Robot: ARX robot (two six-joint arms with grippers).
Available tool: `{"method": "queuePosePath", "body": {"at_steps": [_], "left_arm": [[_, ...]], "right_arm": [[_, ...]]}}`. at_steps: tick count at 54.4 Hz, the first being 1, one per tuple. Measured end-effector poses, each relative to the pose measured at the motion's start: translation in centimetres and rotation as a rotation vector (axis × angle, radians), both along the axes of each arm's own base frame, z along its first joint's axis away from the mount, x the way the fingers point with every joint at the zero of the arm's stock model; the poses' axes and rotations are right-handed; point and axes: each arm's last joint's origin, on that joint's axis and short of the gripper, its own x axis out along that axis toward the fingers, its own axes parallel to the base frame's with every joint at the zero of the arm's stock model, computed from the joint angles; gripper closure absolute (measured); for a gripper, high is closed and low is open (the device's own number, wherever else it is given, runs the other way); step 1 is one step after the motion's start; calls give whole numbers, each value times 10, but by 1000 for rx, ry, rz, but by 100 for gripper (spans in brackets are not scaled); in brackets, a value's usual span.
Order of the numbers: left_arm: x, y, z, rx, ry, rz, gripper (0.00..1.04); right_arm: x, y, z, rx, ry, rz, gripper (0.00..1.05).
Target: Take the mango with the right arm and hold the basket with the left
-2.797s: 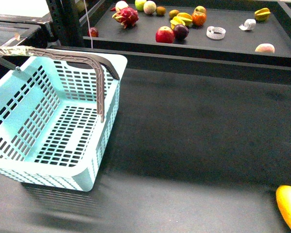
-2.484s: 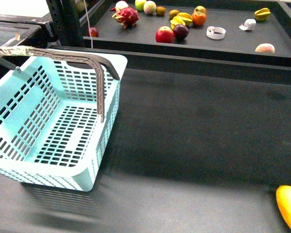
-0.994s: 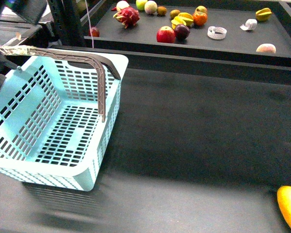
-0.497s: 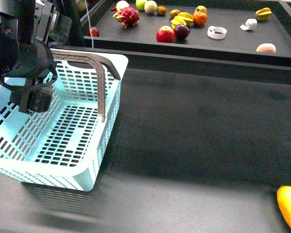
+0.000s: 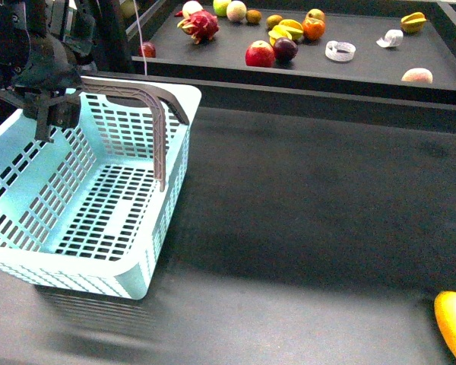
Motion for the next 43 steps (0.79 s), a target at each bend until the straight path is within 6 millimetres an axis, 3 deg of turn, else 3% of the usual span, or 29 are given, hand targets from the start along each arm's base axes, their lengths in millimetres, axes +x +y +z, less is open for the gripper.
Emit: {"method": "queuePosePath", "body": {"at_steps": [12,14,29,43], "left_arm": [[2,-10,-10,-19,23,-10,95],[2,-10,-11,-36,20,-1,99],[-4,-12,-10,-16,30,-12,100],[-35,-18,10,70,27,-69,100]], "right_arm": [[0,0,0,0,0,0,8],[0,0,0,0,0,0,8],[0,0,0,0,0,0,8],[0,0,0,0,0,0,8]]}}
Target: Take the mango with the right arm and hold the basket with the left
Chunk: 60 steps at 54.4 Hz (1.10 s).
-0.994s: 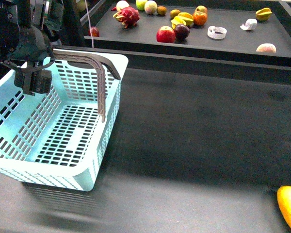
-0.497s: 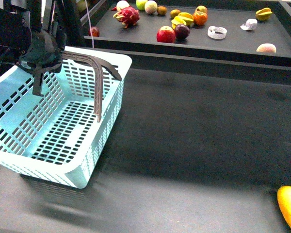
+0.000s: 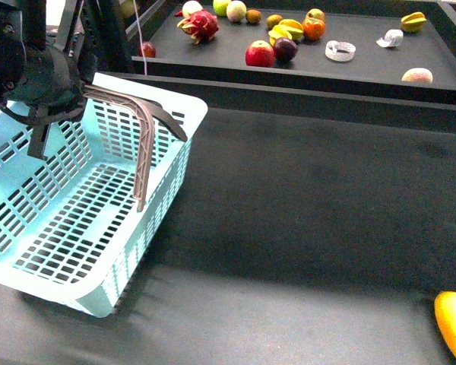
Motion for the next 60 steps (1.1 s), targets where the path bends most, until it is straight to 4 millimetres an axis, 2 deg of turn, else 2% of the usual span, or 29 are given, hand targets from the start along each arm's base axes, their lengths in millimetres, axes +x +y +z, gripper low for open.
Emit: {"method": "queuePosePath", "body": {"at_steps": [8,19,33,39,51,60], "left_arm": [[-19,-11,21,89,-40,-68,100],[-48,-44,35,291,-129,-301,100],[-65,-76,52,435,-263,-470,100],[-76,-98,60,475,-331,-577,100],[-93,-129,63,511,-432,-772,100],[-102,-143,63,532,-473,-883,100]], "right_arm": [[0,0,0,0,0,0,8],[0,0,0,0,0,0,8],[0,0,0,0,0,0,8],[0,0,0,0,0,0,8],[0,0,0,0,0,0,8],[0,0,0,0,0,0,8]]}}
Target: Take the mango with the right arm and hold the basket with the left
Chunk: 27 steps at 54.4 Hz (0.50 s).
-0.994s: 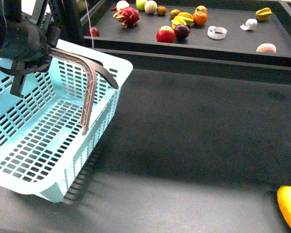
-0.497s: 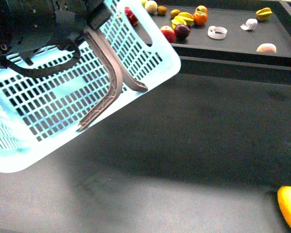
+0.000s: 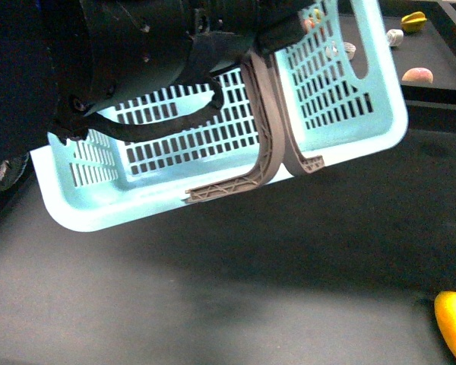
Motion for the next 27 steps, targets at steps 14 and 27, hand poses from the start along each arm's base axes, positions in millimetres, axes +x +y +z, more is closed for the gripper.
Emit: {"method": "queuePosePath", "body": {"at_steps": [14,27], "left_arm": [[-3,-2,-15,106,5,-31,100],[-9,5,-29,181,32,-36,100]], "right_arm": [[0,0,0,0,0,0,8],[0,0,0,0,0,0,8]]}}
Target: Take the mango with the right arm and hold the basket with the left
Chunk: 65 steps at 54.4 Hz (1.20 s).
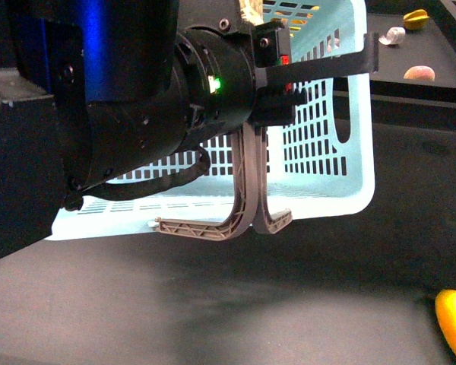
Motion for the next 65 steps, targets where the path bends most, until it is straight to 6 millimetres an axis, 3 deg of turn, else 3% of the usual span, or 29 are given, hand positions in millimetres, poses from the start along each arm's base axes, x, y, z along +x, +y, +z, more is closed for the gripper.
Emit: {"method": "queuePosePath", "body": {"at_steps": [65], "left_arm": [[-5,3,1,39,-7,4,100]], "right_arm": [[0,0,0,0,0,0,8]]}}
